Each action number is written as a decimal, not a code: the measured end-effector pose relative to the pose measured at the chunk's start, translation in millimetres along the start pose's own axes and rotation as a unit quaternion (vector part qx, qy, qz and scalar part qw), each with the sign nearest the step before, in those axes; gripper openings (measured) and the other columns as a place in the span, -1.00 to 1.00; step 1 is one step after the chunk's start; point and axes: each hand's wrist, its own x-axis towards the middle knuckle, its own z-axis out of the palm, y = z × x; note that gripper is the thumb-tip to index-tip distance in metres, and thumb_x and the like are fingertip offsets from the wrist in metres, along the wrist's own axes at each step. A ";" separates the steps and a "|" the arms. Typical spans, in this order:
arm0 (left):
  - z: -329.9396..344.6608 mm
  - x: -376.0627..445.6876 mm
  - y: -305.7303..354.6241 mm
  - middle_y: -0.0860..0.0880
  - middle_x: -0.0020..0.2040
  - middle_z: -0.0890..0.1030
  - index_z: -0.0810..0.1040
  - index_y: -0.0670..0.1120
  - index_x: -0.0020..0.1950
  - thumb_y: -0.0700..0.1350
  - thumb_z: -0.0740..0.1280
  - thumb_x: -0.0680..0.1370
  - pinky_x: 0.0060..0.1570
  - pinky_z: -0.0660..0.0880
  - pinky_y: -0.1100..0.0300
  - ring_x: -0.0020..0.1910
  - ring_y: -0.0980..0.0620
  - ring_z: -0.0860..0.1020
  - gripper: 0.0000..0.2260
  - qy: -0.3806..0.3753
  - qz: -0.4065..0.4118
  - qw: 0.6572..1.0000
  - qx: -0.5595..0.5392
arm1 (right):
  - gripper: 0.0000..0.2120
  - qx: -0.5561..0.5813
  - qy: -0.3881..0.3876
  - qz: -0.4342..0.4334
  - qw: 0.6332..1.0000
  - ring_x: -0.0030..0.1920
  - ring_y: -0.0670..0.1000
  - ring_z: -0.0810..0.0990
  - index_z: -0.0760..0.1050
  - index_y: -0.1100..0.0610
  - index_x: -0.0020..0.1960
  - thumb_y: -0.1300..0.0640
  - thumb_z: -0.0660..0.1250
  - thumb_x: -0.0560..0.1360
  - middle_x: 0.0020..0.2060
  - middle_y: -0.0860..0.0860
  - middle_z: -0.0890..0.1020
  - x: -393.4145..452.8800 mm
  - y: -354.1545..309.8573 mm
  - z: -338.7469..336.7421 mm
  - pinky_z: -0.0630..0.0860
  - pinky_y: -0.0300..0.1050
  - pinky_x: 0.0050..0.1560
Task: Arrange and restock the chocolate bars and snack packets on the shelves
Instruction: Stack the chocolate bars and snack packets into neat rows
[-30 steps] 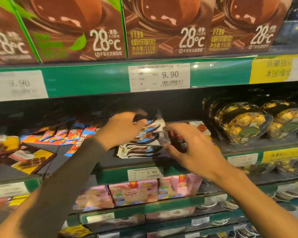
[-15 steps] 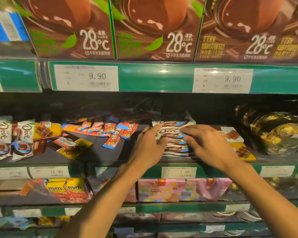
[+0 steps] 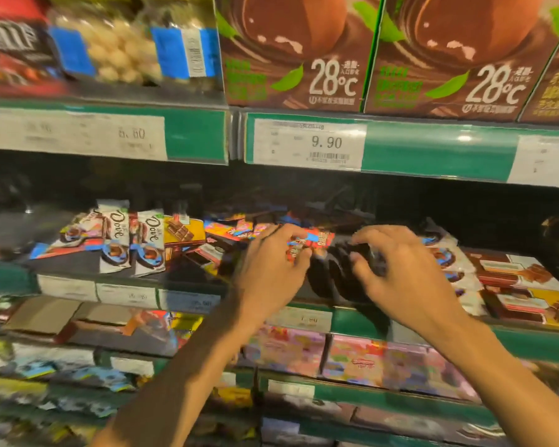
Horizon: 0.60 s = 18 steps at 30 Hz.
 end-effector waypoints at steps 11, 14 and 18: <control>-131.0 28.4 -144.0 -0.22 0.11 0.58 0.58 -0.07 0.22 0.11 0.23 0.51 0.17 0.46 -0.11 0.14 -0.26 0.53 -0.61 0.028 -0.081 0.975 0.203 | -0.41 0.023 -0.206 -0.004 0.978 0.08 0.17 0.58 0.38 0.08 0.18 -0.38 0.31 0.43 0.10 0.08 0.60 50.5 -129.0 85.2 0.54 0.06 -0.04; -151.1 56.8 -154.7 -0.19 0.33 0.50 0.44 -0.07 0.38 0.19 0.29 0.56 0.31 0.36 -0.04 0.31 -0.20 0.44 -0.51 -0.129 -0.152 0.945 0.258 | -0.28 0.017 -0.266 0.046 0.963 0.11 0.12 0.55 0.33 0.04 0.23 -0.48 0.32 0.33 0.15 0.04 0.57 61.5 -133.4 99.8 0.57 0.06 0.01; -161.5 77.7 -155.2 -0.17 0.35 0.49 0.41 -0.11 0.42 0.31 0.30 0.50 0.18 0.45 0.06 0.19 -0.12 0.50 -0.34 -0.241 -0.175 0.921 0.253 | -0.19 0.029 -0.278 0.065 0.958 0.06 0.07 0.52 0.38 0.02 0.19 -0.56 0.31 0.21 0.10 0.02 0.56 72.3 -128.8 105.5 0.57 0.08 0.02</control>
